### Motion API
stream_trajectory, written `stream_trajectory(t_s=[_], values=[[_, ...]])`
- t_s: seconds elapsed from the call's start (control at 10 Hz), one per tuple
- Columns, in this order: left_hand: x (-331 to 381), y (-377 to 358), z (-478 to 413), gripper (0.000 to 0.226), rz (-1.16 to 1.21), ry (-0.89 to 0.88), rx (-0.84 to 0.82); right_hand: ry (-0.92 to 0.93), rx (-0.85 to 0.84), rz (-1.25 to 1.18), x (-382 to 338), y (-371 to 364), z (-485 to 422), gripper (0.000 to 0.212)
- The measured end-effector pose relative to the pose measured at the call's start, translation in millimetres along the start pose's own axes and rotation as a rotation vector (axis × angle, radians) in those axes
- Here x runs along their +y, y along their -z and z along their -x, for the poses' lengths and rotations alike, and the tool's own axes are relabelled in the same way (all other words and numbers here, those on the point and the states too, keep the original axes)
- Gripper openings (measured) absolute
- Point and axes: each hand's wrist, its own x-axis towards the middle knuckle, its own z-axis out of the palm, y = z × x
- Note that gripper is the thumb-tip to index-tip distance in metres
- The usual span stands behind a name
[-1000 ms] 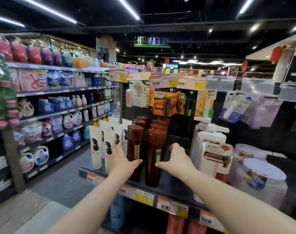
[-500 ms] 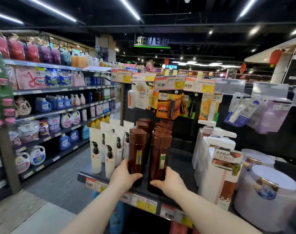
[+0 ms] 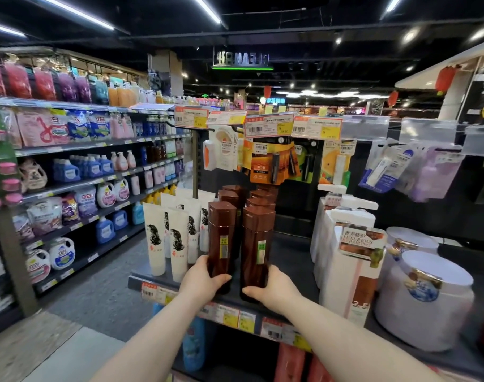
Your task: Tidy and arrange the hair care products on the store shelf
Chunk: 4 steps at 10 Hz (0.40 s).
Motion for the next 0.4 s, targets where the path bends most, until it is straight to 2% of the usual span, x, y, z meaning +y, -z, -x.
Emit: stream_trajectory(t_s=[0.2,0.3,0.4], values=[[-2,-4,1,0.067,0.005,-0.014,0.05,0.044,0.004,0.016,6,8,23,0.073],[-5,-6,8,0.072,0.013,-0.025,0.135,0.083,0.016,0.049,7,17,39,0.074],[-2,-8,19,0.072,-0.06,-0.046,0.261,0.126,0.076,0.08,7,26,52,0.063]])
